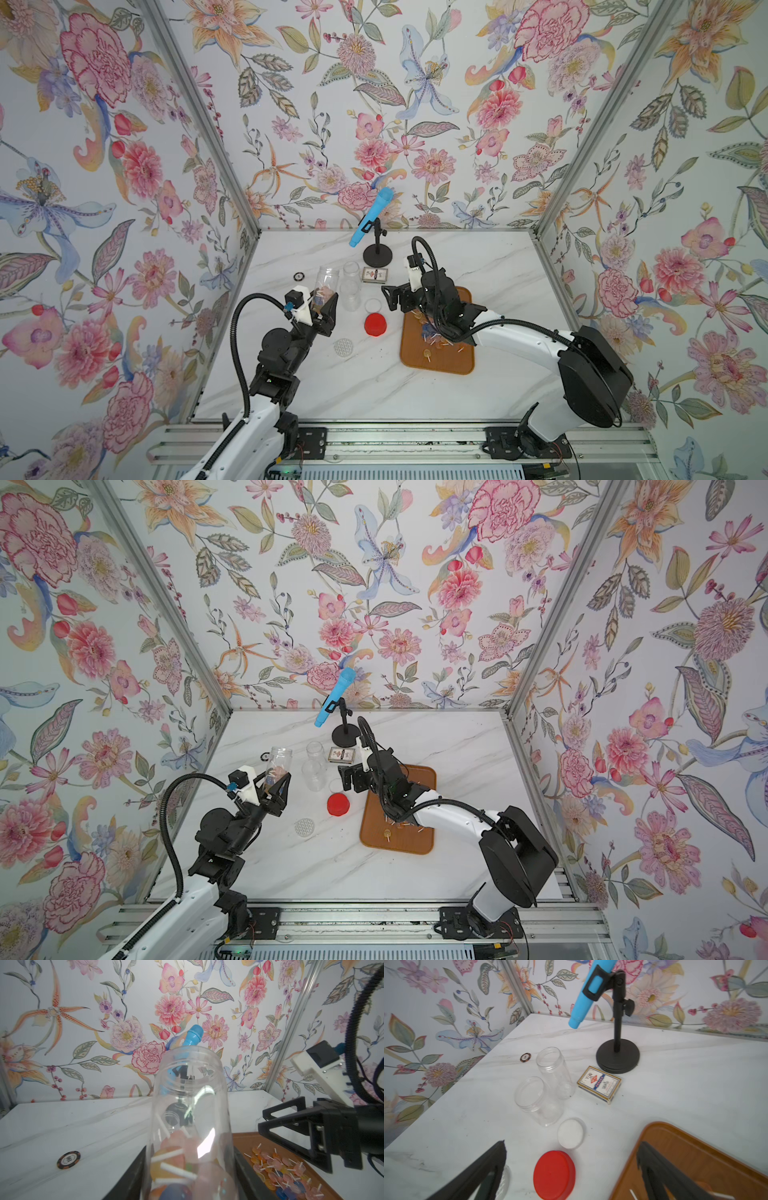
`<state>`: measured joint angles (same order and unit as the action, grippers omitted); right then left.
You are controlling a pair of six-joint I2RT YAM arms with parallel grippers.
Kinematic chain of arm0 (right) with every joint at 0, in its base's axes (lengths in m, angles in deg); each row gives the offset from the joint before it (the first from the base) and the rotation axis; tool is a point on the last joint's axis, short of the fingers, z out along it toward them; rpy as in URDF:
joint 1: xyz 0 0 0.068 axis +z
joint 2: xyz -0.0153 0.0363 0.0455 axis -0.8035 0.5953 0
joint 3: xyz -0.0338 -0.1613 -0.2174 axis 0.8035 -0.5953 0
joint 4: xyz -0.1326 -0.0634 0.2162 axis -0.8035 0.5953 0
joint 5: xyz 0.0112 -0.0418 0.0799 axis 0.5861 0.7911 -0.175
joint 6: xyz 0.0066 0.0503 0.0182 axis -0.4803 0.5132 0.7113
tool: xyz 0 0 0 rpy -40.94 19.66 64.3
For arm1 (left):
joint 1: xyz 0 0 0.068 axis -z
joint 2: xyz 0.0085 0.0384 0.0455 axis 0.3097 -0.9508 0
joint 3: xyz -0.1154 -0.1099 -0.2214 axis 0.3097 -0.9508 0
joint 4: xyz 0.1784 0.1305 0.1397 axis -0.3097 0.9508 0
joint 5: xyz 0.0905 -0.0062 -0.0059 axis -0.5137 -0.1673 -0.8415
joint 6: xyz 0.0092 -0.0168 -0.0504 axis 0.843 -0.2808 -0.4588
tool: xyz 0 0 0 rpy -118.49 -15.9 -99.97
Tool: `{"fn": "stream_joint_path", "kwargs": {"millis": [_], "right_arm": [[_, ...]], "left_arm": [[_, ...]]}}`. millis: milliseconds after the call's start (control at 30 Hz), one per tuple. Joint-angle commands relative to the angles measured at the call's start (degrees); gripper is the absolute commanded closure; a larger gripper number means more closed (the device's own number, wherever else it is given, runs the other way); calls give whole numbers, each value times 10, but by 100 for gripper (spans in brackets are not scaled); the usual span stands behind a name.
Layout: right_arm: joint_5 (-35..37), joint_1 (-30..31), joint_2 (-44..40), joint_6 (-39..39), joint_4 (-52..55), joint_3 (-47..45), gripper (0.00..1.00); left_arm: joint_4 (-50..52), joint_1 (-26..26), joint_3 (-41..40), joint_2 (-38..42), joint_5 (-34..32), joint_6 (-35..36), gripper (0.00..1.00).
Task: Pour the candies out of the jar
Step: 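Pour the candies out of the jar onto the tray.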
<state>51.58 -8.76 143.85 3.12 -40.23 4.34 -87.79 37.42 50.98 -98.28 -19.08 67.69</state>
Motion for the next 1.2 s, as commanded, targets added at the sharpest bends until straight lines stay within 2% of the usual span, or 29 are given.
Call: {"fn": "stream_joint_path", "kwargs": {"millis": [0, 100, 333, 533, 667, 1067, 1167], "right_arm": [[64, -37, -44, -15, 102, -18, 0], [65, -81, -86, -1, 115, -45, 0], [-7, -201, -201, 80, 78, -142, 0], [-32, -254, -276, 125, 21, -214, 0], [-38, -264, -302, 126, -7, -245, 0], [-38, -271, -274, 116, -1, -237, 0], [-49, -282, -268, 117, 2, -235, 0]], "left_arm": [[15, 61, 29, -23, 38, -2, 100], [26, 124, 43, -61, 31, 5, 100], [93, 232, 110, -164, -3, 34, 100], [206, 248, 193, -247, 20, 70, 100], [211, 255, 206, -276, 27, 94, 100], [390, 255, 355, -419, 63, 187, 100], [461, 257, 407, -464, 71, 209, 100]]}}
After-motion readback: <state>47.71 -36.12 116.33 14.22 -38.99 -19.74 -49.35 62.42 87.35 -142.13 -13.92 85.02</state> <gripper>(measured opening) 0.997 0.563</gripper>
